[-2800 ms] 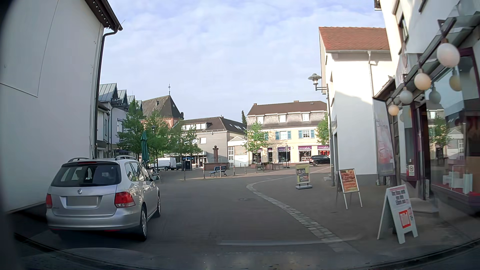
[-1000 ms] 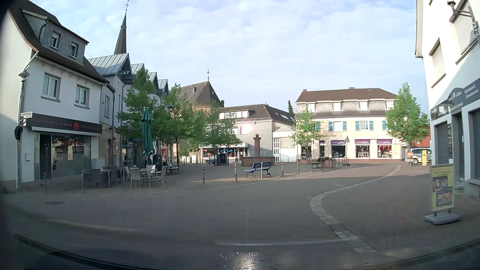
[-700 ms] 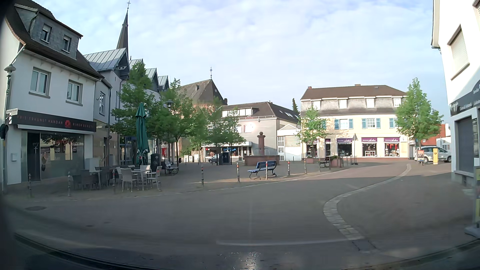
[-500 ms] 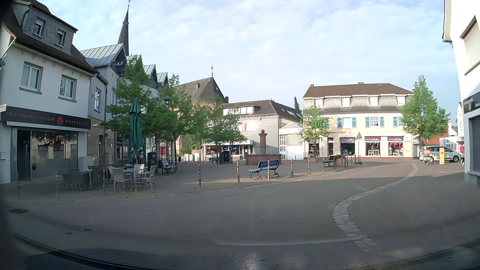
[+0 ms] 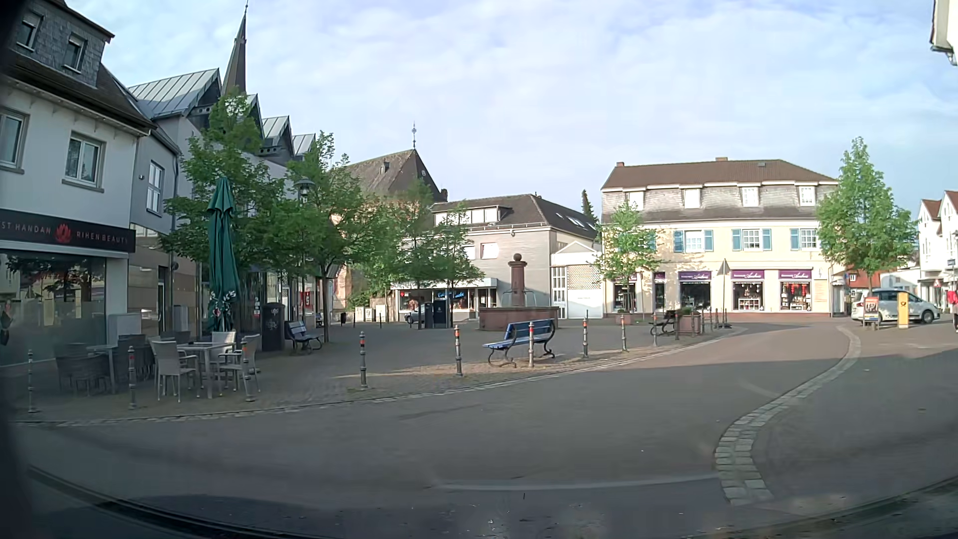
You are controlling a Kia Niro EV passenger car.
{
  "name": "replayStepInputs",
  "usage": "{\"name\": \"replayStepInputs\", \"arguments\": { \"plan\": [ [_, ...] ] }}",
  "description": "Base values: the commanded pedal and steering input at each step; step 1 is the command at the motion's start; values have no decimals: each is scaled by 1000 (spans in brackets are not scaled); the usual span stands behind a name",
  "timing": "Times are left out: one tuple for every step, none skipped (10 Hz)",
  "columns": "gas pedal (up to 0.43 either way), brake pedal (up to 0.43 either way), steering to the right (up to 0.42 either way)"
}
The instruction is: Follow the waypoints while adhering to traffic rules and regulations
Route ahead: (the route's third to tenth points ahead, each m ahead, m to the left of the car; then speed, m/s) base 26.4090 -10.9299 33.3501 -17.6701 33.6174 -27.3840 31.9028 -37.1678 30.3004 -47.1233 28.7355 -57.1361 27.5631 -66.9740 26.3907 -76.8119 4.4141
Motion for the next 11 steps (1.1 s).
{"name": "replayStepInputs", "arguments": {
  "plan": [
    [47, 0, 104],
    [59, 0, 124],
    [59, 0, 144],
    [59, 0, 164],
    [59, 0, 183],
    [67, 0, 198],
    [67, 0, 206],
    [79, 0, 219],
    [87, 0, 234],
    [87, 0, 244],
    [87, 0, 252]
  ]
}}
